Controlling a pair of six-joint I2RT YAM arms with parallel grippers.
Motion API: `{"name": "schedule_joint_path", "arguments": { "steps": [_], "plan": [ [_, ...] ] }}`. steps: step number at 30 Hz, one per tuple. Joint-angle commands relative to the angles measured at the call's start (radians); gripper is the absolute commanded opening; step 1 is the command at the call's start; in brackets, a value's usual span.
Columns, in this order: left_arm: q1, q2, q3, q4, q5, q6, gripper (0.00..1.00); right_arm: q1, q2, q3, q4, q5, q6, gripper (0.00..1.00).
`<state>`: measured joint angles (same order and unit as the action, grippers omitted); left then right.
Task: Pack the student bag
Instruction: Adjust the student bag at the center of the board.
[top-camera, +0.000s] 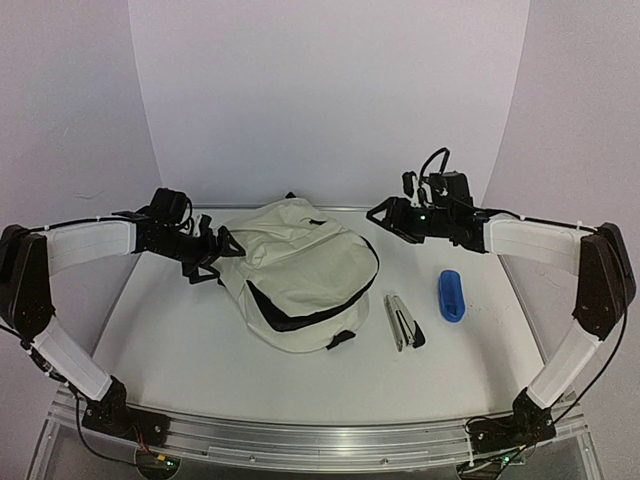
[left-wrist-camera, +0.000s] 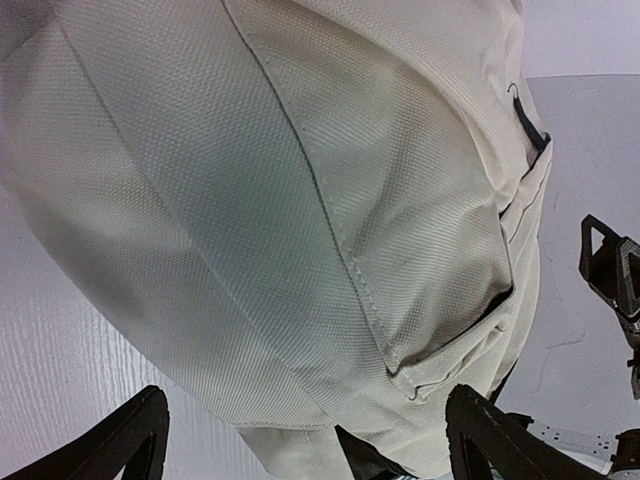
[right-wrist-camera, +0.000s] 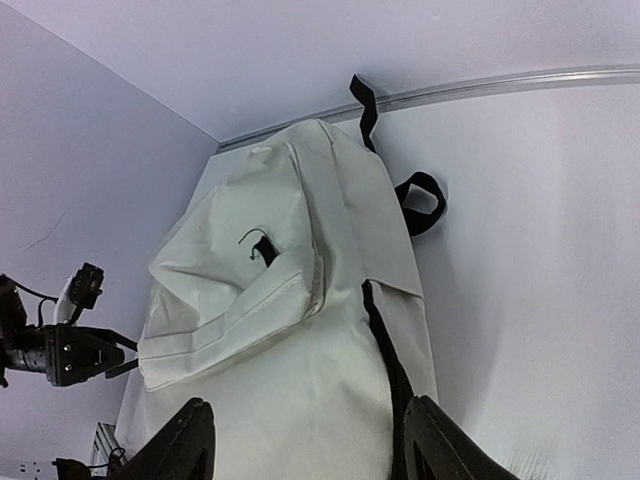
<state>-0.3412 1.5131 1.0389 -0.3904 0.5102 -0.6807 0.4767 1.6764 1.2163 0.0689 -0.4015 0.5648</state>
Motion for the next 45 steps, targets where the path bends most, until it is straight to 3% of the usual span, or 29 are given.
{"name": "schedule_joint_path", "arguments": {
  "steps": [1,7,10,13,18,23,32,34,36,39,45],
  "plan": [
    [0.004,0.046,0.015,0.123,0.077,-0.029,0.96,0.004,0.015,-0.064,-0.012,0.036,0.011,0.63],
    [0.004,0.105,0.003,0.178,0.069,-0.054,0.94,0.032,0.052,-0.084,-0.015,0.036,0.011,0.62],
    [0.004,0.122,0.007,0.196,0.068,-0.055,0.88,0.043,0.059,-0.087,-0.014,0.017,0.014,0.54],
    [0.003,0.14,0.025,0.193,0.055,-0.044,0.79,0.061,0.068,-0.085,-0.013,-0.003,0.019,0.38],
    [-0.01,0.084,0.072,0.131,-0.052,0.064,0.87,0.117,0.046,-0.072,0.017,-0.066,0.094,0.0],
    [-0.138,-0.043,0.136,0.013,-0.368,0.314,0.99,0.253,0.036,-0.005,0.079,-0.092,0.191,0.0],
    [-0.357,-0.189,0.039,0.133,-0.37,0.525,1.0,0.353,0.173,0.078,0.255,-0.104,0.331,0.0],
    [-0.42,-0.179,0.058,0.11,-0.423,0.558,1.0,0.358,0.19,0.096,0.272,-0.103,0.343,0.0],
    [-0.477,-0.16,0.092,0.054,-0.562,0.579,1.0,0.36,0.202,0.114,0.275,-0.086,0.349,0.0],
    [-0.479,-0.17,0.107,-0.006,-0.71,0.547,1.0,0.364,0.191,0.115,0.291,-0.033,0.366,0.0],
    [-0.509,-0.196,0.081,0.063,-0.604,0.56,1.0,0.37,0.174,0.113,0.329,0.013,0.401,0.0]
  ]
}}
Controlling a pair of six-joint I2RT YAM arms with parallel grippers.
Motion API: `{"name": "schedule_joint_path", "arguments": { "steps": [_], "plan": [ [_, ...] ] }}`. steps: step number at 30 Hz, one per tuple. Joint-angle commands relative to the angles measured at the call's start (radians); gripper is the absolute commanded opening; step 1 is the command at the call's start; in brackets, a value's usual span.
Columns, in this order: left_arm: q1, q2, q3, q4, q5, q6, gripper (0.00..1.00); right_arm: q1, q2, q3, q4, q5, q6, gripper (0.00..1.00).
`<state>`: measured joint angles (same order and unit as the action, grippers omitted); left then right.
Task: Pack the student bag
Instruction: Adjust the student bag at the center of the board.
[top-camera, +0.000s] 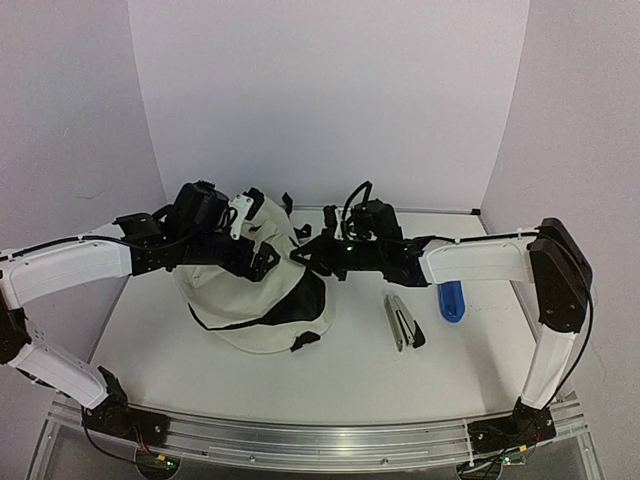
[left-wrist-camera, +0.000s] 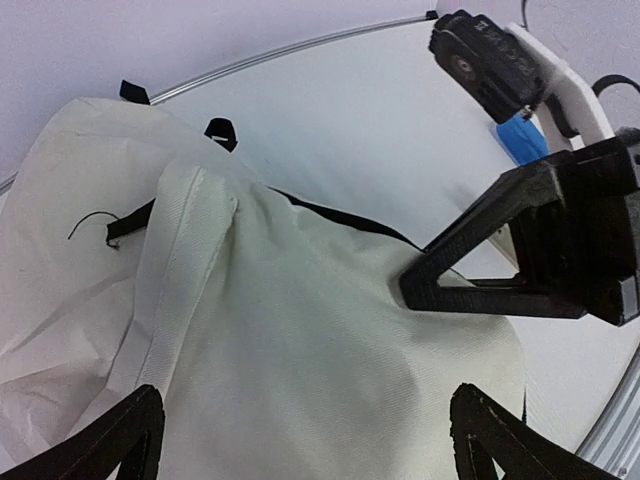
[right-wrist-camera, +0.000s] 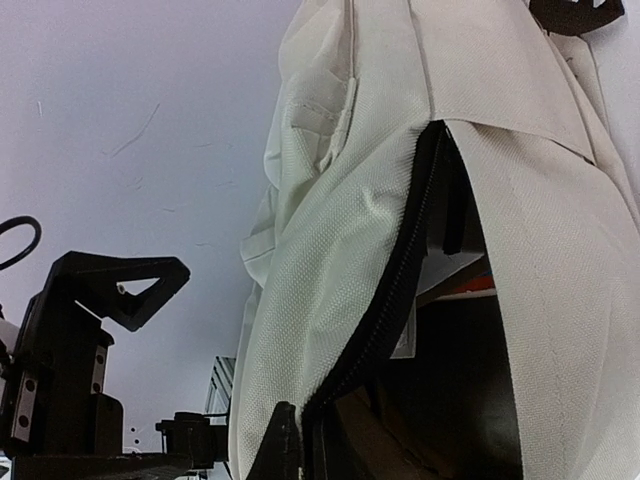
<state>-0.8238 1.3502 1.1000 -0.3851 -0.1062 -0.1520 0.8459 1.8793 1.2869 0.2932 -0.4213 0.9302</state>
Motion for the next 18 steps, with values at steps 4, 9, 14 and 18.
{"name": "schedule_joint_path", "arguments": {
  "steps": [4,9,14,18],
  "plan": [
    [-0.106,0.036,0.038,0.112,-0.043,0.048,1.0,0.001,-0.025,0.049,0.12,0.047,0.078,0.0],
    [-0.156,0.063,0.024,0.168,-0.1,0.039,1.0,0.001,-0.019,0.059,0.129,0.087,0.116,0.0],
    [-0.208,0.154,0.076,0.062,-0.289,0.032,1.0,0.0,-0.012,0.074,0.129,0.101,0.131,0.0],
    [-0.247,0.256,0.166,-0.113,-0.502,-0.034,0.69,0.0,-0.032,0.063,0.129,0.124,0.123,0.0]
  ]
}}
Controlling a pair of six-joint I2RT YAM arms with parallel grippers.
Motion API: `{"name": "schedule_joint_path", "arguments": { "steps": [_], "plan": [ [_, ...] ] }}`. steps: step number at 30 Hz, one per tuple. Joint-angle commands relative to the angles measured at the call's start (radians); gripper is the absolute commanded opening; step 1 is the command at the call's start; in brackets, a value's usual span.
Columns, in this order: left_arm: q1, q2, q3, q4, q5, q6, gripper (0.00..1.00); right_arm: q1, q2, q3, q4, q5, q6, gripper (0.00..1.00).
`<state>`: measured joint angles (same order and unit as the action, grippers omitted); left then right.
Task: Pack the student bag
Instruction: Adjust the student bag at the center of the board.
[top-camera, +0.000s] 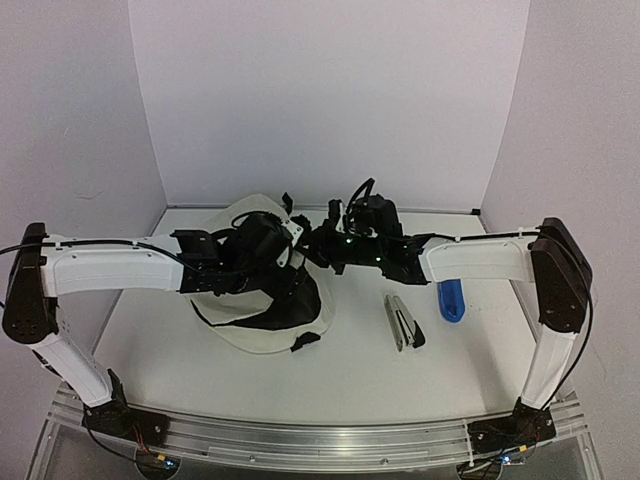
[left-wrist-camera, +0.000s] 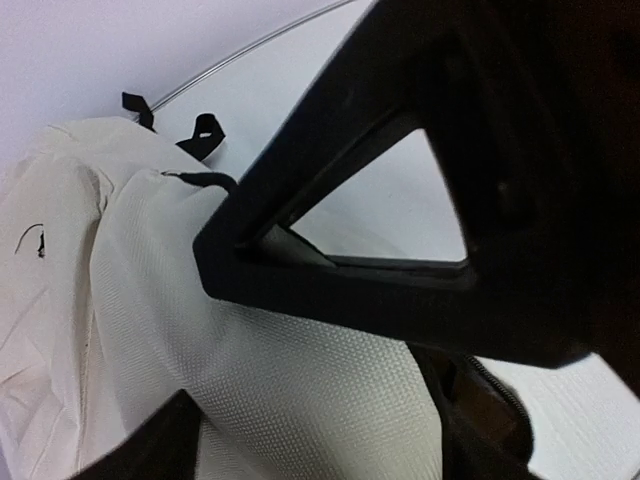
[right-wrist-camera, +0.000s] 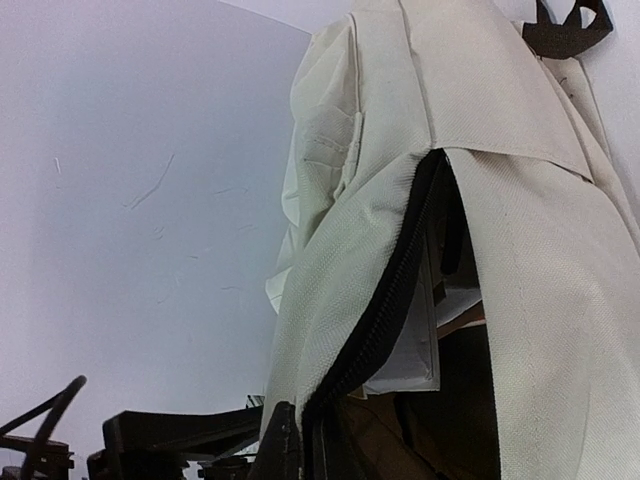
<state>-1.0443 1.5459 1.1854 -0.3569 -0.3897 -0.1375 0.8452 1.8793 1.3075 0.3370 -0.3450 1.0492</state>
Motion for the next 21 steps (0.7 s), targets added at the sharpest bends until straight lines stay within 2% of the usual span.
{"name": "schedule_joint_path", "arguments": {
  "steps": [1,3,4,5,6,8,11,14,17,21],
  "plan": [
    [-0.028,0.063,0.08,-0.148,-0.246,-0.06,0.61,0.001,-0.034,0.039,0.085,0.049,0.001,0.0],
    [-0.028,0.04,0.07,-0.158,-0.301,-0.098,0.28,0.0,-0.045,0.025,0.082,0.057,-0.02,0.0],
    [-0.028,0.03,0.066,-0.155,-0.323,-0.107,0.2,0.001,-0.049,0.02,0.079,0.059,-0.028,0.0],
    [-0.028,0.002,0.054,-0.149,-0.344,-0.12,0.07,0.002,-0.058,0.006,0.073,0.074,-0.049,0.05],
    [-0.028,-0.012,0.045,-0.139,-0.36,-0.124,0.02,0.0,-0.068,-0.002,0.065,0.083,-0.062,0.14],
    [-0.023,-0.08,0.014,-0.109,-0.365,-0.137,0.0,0.001,-0.106,-0.035,0.031,0.142,-0.139,0.38],
    [0.022,-0.161,-0.002,-0.11,-0.273,-0.175,0.0,0.002,-0.15,-0.082,-0.026,0.252,-0.273,0.59],
    [0.069,-0.217,-0.025,-0.101,-0.166,-0.201,0.0,0.001,-0.147,-0.086,-0.092,0.297,-0.382,0.65],
    [0.133,-0.268,-0.034,-0.108,-0.055,-0.224,0.0,0.004,-0.111,-0.054,-0.167,0.251,-0.481,0.71],
    [0.172,-0.292,-0.04,-0.109,0.054,-0.227,0.0,0.022,-0.078,-0.017,-0.213,0.229,-0.56,0.73]
  ]
}}
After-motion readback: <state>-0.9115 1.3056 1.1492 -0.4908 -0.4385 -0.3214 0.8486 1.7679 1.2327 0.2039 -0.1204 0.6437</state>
